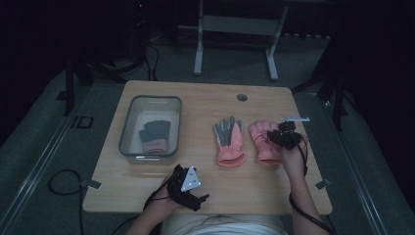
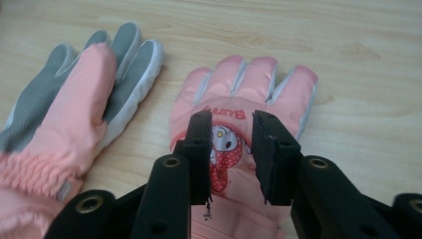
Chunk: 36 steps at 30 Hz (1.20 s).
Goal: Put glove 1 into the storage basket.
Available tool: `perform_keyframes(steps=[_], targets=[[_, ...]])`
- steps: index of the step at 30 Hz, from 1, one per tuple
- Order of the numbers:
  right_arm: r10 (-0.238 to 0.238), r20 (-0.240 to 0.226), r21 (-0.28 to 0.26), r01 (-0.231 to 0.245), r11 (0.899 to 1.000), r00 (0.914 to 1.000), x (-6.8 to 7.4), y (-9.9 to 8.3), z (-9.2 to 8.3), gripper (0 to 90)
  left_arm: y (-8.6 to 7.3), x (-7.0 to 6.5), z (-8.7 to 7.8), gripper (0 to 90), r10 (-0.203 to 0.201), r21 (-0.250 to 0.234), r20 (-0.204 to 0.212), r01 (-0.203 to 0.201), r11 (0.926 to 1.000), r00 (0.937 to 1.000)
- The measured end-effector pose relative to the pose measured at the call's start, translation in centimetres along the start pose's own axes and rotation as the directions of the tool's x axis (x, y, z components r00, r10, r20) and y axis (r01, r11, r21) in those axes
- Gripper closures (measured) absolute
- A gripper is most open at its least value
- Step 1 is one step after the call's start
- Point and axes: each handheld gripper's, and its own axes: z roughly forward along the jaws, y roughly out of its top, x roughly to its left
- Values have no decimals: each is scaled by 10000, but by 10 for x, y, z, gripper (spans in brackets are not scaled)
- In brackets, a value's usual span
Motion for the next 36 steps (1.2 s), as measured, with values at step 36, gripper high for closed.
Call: perform_keyframes(steps=[36], targets=[[-1336, -193, 703, 1347, 9884, 9908, -2, -20, 41, 812, -1, 2, 1, 24, -143, -41, 73, 144, 9999, 9999]])
